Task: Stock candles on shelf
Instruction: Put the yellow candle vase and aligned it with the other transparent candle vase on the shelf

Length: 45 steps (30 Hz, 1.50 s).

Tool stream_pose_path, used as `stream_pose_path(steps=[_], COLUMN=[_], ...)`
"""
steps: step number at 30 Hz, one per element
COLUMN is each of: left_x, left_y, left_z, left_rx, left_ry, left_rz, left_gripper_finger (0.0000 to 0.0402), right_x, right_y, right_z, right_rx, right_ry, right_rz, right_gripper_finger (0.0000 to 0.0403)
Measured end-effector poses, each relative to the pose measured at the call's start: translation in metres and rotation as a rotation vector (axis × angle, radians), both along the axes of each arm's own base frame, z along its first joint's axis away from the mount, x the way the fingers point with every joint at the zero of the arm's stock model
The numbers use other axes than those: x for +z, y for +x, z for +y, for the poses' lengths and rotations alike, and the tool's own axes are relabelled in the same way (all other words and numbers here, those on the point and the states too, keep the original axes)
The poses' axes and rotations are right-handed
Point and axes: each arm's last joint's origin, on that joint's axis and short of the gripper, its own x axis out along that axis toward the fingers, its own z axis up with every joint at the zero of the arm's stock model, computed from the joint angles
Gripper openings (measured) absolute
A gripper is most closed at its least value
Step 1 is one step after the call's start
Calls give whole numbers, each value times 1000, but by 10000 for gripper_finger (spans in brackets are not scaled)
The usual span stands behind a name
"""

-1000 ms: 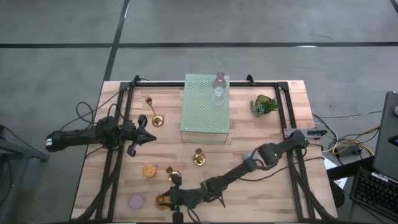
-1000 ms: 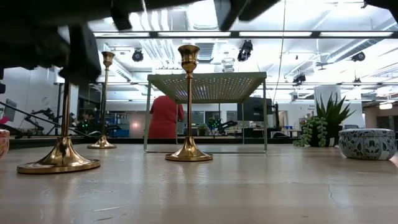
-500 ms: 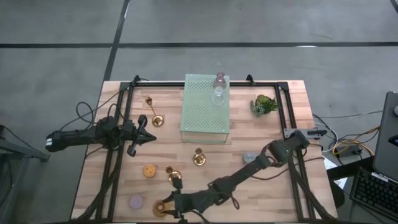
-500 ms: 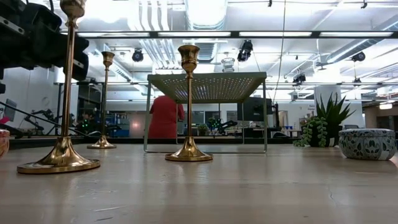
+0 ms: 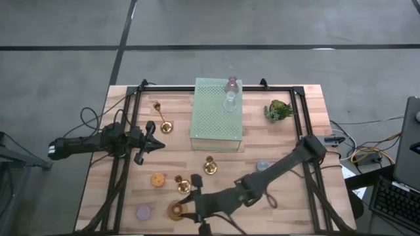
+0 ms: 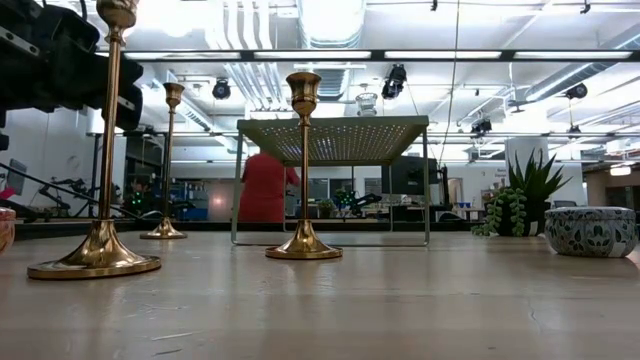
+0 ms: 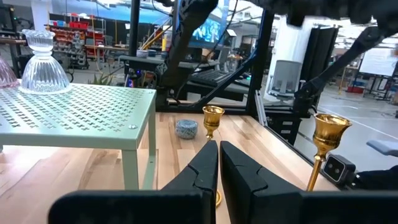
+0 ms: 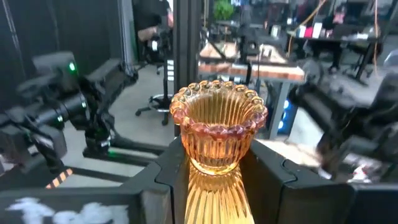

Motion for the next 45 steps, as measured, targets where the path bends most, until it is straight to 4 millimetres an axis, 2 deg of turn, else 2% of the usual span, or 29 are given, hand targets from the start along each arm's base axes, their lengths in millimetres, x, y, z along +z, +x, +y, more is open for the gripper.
stream_pose_path(steps=[8,13,18,22,26,29,34,39,45], left_x=[0,0,0,0,0,0,0,0,0], left_y=[0,0,0,0,0,0,0,0,0], left_z=[0,0,0,0,0,0,0,0,0], left_rx=[0,0,0,-1,0,0,0,0,0], left_ry=[0,0,0,0,0,0,0,0,0], left_rz=[1,1,1,2,2,2,2,2,2], left_gripper_finger=[21,21,21,21,21,21,21,21,21], right_x=[64,110,153,175,194,203,205,196,183], right_y=[-37,-72,-112,-140,-164,-180,-194,-194,-184], right_z=[-26,-50,-88,-119,-146,-164,-184,-195,-192], right_rx=[-6,-39,-204,-336,-386,-428,-502,-540,-533], right_ry=[-32,-37,-52,-54,-34,-28,-56,-78,-110], right_rz=[-33,-80,-112,-113,-141,-144,-104,-15,6], right_gripper_finger=[111,111,112,111,111,111,111,111,111])
